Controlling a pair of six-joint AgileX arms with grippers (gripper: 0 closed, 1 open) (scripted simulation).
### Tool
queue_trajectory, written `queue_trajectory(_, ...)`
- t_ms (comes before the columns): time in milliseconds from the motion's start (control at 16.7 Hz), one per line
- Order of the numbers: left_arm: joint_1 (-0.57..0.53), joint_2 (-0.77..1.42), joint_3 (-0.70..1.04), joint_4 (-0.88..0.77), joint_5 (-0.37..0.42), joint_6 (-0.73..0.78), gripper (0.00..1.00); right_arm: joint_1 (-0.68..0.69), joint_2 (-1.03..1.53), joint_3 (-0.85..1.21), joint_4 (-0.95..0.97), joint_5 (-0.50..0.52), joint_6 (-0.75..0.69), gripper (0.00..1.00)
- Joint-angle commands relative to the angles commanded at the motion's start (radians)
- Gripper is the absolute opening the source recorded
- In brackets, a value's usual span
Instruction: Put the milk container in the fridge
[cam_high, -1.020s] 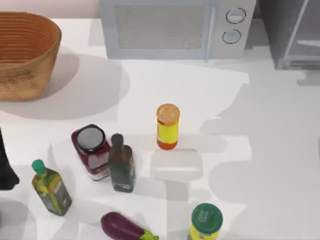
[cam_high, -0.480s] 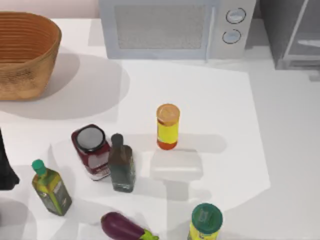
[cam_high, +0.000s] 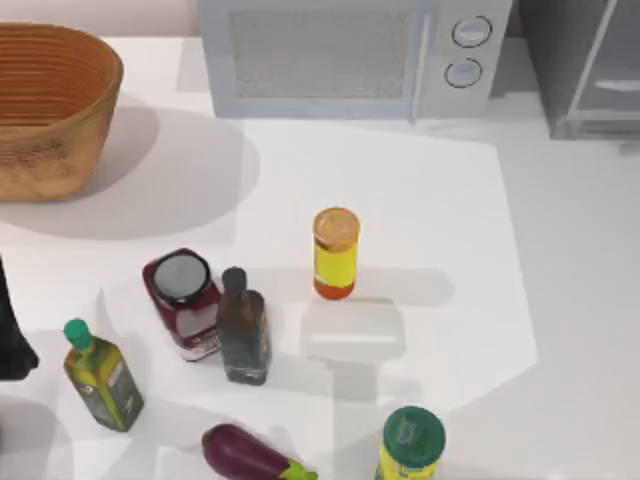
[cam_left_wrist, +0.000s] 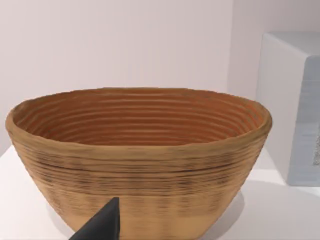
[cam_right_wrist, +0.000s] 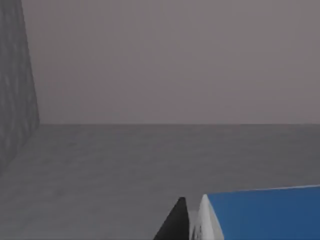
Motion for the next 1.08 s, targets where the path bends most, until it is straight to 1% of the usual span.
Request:
queue_trajectory(660,0.0,0.0,0.0,0.0,0.0,0.0,1.0,0.046,0.212,0.512,-0.301,0.048,-0.002,0.0)
queue_trajectory(840,0.0,0.0,0.0,0.0,0.0,0.0,1.0,0.052,0.233,0.569,-0.338,0.054,-0.002,0.0)
queue_trajectory(1080,0.0,0.0,0.0,0.0,0.0,0.0,1.0,0.052,0.233,0.569,-0.338,0.055,-0.002,0.0)
